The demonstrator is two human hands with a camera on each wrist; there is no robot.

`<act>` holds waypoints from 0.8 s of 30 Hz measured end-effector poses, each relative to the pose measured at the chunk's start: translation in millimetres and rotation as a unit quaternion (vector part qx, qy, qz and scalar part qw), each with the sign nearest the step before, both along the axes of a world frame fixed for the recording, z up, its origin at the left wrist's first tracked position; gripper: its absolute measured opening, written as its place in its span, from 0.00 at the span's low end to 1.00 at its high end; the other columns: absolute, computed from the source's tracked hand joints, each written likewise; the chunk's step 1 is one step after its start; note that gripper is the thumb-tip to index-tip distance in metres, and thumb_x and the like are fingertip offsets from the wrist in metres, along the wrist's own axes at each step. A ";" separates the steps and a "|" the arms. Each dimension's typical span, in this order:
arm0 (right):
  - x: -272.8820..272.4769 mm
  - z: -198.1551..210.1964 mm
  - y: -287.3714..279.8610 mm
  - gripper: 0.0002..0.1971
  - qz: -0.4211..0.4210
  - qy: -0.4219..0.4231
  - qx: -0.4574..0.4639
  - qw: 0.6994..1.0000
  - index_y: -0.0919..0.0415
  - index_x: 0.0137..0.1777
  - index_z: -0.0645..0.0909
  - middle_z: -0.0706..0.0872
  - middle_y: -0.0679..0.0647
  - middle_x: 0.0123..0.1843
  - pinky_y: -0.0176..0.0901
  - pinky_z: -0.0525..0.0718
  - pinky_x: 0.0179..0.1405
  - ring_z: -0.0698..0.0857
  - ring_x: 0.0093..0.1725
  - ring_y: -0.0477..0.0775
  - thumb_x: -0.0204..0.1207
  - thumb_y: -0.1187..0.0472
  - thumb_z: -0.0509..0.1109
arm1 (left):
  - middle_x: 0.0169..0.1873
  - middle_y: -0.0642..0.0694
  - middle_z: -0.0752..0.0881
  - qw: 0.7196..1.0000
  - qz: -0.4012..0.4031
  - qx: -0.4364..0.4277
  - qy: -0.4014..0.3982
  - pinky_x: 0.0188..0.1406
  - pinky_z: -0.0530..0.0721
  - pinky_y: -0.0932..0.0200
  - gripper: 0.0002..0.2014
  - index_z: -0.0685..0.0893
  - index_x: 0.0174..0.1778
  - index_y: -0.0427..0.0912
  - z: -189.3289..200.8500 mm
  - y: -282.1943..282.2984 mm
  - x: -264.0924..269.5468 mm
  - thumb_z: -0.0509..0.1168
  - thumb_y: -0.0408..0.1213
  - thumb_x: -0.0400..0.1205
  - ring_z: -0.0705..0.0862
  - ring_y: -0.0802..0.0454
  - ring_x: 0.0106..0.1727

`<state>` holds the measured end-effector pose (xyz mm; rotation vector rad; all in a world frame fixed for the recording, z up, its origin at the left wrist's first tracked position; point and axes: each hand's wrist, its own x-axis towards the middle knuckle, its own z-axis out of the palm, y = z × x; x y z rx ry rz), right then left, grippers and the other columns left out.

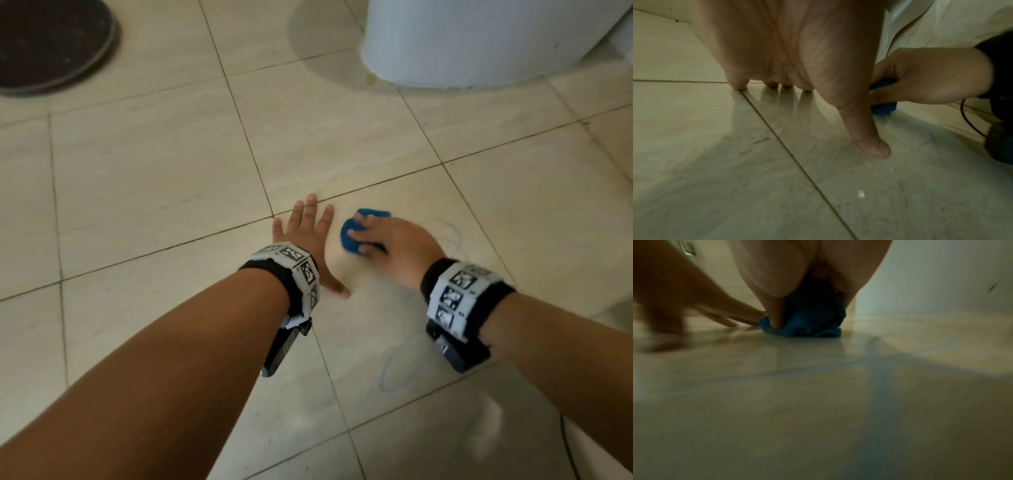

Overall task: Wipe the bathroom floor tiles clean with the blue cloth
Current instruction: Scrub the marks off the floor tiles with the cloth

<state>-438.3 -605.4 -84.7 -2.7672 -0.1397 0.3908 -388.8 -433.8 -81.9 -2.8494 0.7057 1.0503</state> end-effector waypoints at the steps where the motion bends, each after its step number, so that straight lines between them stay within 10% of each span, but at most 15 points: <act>1: 4.7 0.2 -11.0 0.19 -0.055 -0.008 0.017 0.998 0.50 0.73 0.75 0.66 0.47 0.80 0.40 0.58 0.77 0.66 0.79 0.51 0.82 0.57 0.63 | 0.81 0.44 0.25 1.000 0.001 -0.002 -0.002 0.81 0.39 0.37 0.72 0.29 0.82 0.50 0.2 0.7 0.1 0.76 0.69 0.60 0.31 0.43 0.83; 5: 2.3 7.4 -43.5 0.20 -0.225 -0.008 -0.030 0.974 0.56 0.76 0.72 0.65 0.54 0.81 0.45 0.63 0.76 0.67 0.78 0.57 0.84 0.63 0.57 | 0.81 0.44 0.26 1.000 0.005 -0.012 0.002 0.81 0.39 0.37 0.73 0.29 0.83 0.50 0.1 2.1 -0.3 0.77 0.69 0.58 0.31 0.44 0.83; 10: -16.3 8.0 5.0 0.23 0.065 0.032 -0.059 0.996 0.50 0.80 0.63 0.55 0.48 0.84 0.40 0.55 0.76 0.58 0.82 0.50 0.86 0.62 0.53 | 0.82 0.44 0.27 1.000 0.006 -0.004 -0.005 0.82 0.42 0.36 0.73 0.29 0.83 0.50 0.4 1.2 0.6 0.77 0.69 0.58 0.32 0.43 0.84; 15: -4.1 6.6 -38.2 0.20 -0.225 -0.006 -0.022 0.974 0.56 0.75 0.72 0.71 0.55 0.78 0.45 0.69 0.70 0.74 0.72 0.60 0.83 0.64 0.57 | 0.82 0.44 0.28 1.000 0.004 -0.005 -0.007 0.82 0.42 0.37 0.72 0.30 0.83 0.50 2.0 1.6 -1.4 0.77 0.69 0.59 0.33 0.44 0.84; 20: -24.4 0.5 1.7 0.19 -0.011 -0.013 -0.012 1.000 0.54 0.74 0.72 0.70 0.51 0.78 0.43 0.66 0.72 0.72 0.74 0.54 0.83 0.61 0.60 | 0.82 0.45 0.27 1.000 0.009 -0.002 -0.002 0.82 0.42 0.37 0.72 0.29 0.83 0.50 2.6 0.9 -0.4 0.77 0.68 0.59 0.32 0.45 0.84; 24: -4.8 9.7 -47.3 0.19 -0.194 -0.008 -0.013 0.981 0.54 0.74 0.74 0.70 0.53 0.78 0.43 0.65 0.73 0.73 0.74 0.59 0.83 0.62 0.60 | 0.81 0.45 0.26 1.000 0.007 -0.008 0.006 0.82 0.40 0.37 0.72 0.30 0.83 0.51 4.6 2.1 -1.5 0.77 0.68 0.59 0.31 0.45 0.83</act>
